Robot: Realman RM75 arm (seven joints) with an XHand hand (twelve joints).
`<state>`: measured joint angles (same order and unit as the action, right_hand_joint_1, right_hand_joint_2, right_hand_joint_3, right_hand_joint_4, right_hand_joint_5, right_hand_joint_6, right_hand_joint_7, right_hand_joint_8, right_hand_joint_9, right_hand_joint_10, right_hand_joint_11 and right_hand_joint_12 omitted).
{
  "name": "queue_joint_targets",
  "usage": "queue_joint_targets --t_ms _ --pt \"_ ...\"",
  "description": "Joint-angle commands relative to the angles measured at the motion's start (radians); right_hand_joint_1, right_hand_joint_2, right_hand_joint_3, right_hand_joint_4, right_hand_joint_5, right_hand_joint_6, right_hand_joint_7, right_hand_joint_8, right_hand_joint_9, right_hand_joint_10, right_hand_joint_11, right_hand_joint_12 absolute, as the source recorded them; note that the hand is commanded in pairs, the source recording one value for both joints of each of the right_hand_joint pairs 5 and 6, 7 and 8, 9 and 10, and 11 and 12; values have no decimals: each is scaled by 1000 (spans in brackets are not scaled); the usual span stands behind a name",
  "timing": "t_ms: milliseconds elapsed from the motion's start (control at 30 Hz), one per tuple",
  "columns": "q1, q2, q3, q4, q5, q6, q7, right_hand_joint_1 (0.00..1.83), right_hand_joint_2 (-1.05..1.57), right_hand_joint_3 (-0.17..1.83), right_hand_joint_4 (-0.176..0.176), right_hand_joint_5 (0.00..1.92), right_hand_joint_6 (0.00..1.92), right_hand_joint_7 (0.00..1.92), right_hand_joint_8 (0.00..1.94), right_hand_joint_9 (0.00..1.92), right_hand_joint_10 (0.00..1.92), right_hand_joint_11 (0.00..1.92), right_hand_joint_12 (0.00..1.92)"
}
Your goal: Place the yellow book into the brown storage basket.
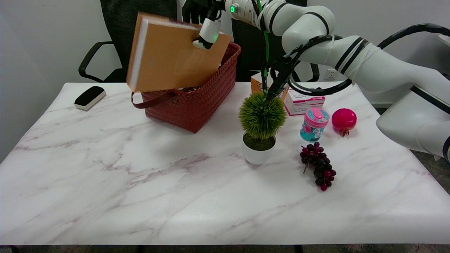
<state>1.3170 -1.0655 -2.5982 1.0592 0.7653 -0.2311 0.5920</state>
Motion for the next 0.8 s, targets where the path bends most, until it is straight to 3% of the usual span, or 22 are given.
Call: queue_joint_targets --t_ms 33,333,467,533,800 --pt "-17 1 0 17 1 3 0 1245 111 1253 0 814 814 815 815 442 442 587 587" --pt "-18 -1 3 20 0 4 0 1241 4 1357 0 755 755 615 615 376 376 460 460" --pt "-14 2 7 30 -12 4 0 1240 -95 1425 0 700 700 440 440 374 374 456 456" --pt "-10 2 12 30 -15 4 -3 1275 -138 1398 0 580 580 347 347 370 370 444 444" --pt "-49 45 115 110 -125 3 -4 1264 -146 1266 0 402 402 305 305 349 349 416 416"
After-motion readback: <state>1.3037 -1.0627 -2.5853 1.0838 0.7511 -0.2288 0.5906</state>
